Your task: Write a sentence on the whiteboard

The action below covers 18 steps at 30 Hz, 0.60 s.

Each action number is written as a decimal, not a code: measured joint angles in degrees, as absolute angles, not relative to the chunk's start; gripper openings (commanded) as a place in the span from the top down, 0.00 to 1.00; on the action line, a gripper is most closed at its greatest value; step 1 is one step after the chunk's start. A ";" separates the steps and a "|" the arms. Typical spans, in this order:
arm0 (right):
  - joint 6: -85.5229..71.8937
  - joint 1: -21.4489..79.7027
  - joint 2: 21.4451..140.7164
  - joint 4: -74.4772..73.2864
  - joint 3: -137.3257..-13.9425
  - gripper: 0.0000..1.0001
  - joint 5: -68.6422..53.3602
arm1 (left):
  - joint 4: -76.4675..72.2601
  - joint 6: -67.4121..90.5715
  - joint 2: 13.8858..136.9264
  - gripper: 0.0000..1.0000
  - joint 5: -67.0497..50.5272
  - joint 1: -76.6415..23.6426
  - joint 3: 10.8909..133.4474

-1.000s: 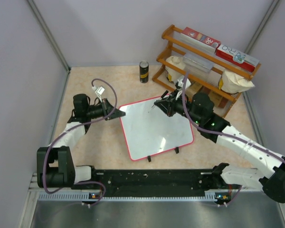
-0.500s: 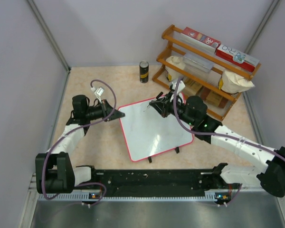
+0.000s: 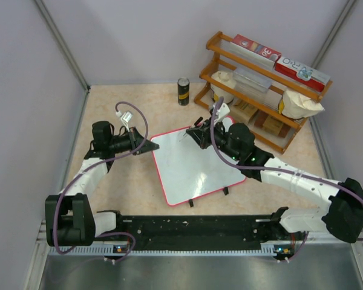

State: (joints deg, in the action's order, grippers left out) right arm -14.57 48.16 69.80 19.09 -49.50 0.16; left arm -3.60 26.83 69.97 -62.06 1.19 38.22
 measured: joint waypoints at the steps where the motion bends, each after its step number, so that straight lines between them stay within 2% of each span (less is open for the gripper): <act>1: -14.59 48.29 70.35 19.22 -49.50 1.00 0.34 | -3.44 26.81 69.97 1.00 -62.02 1.19 38.22; 18: -15.57 49.89 76.20 21.98 -53.56 1.00 1.32 | -2.85 26.46 69.89 1.00 -61.93 1.19 38.22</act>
